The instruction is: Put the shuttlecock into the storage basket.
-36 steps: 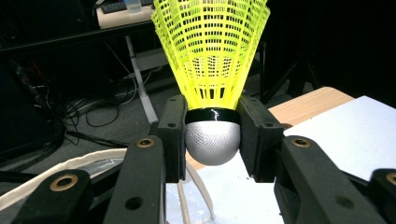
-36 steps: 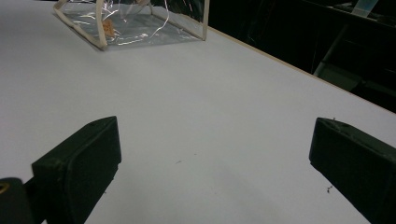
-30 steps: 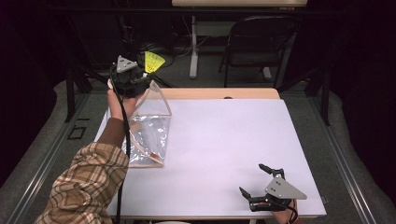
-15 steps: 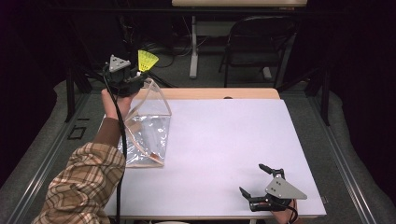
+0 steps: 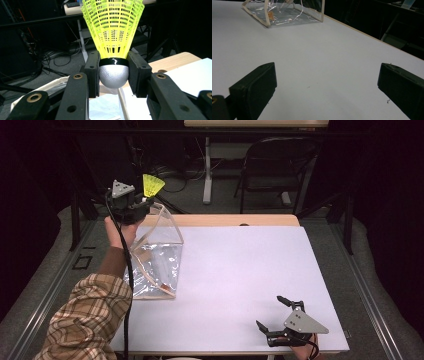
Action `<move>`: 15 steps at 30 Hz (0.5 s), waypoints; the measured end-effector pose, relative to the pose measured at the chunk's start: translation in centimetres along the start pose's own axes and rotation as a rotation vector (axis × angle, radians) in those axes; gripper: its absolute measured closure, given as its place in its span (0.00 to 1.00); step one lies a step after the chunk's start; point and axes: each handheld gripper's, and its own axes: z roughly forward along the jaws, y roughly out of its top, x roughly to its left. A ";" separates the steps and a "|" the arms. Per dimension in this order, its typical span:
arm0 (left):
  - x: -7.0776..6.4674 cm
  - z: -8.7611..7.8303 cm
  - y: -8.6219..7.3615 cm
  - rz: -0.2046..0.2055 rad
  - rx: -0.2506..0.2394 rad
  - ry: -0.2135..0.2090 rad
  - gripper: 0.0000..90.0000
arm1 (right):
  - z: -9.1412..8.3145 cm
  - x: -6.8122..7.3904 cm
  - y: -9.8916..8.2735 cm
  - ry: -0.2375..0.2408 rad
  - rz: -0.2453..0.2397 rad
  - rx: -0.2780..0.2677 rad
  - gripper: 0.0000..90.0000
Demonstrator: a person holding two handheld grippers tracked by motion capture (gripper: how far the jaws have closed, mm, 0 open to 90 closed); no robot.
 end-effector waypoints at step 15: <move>0.6 -0.4 -0.4 -0.018 -0.002 0.002 0.72 | 0.1 0.0 0.0 -0.001 -0.006 0.001 0.02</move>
